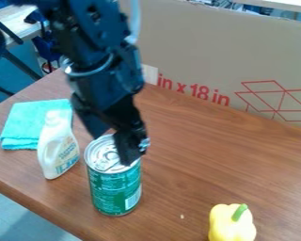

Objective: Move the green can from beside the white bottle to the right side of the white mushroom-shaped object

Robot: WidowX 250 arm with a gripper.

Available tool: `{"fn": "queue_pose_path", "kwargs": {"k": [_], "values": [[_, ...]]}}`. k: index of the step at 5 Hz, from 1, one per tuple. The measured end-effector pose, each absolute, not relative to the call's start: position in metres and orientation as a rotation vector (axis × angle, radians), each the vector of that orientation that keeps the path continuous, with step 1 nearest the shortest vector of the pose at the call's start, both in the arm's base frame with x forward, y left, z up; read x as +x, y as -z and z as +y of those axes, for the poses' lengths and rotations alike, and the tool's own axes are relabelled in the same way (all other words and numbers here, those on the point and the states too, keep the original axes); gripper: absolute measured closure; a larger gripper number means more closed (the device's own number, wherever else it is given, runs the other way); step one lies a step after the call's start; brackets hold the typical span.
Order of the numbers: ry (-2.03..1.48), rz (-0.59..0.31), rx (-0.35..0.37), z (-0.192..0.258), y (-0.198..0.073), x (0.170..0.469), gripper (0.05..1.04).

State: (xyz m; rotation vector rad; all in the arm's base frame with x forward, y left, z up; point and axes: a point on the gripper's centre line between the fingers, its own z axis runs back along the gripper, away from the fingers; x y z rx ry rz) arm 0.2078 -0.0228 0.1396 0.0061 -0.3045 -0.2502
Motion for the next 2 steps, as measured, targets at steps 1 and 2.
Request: {"fn": "queue_pose_path", "kwargs": {"k": [1, 2], "values": [[0.212, -0.312, 0.01, -0.015, -0.134, 0.216, 0.083], [0.18, -0.286, -0.002, -0.011, -0.123, 0.222, 0.083]]}}
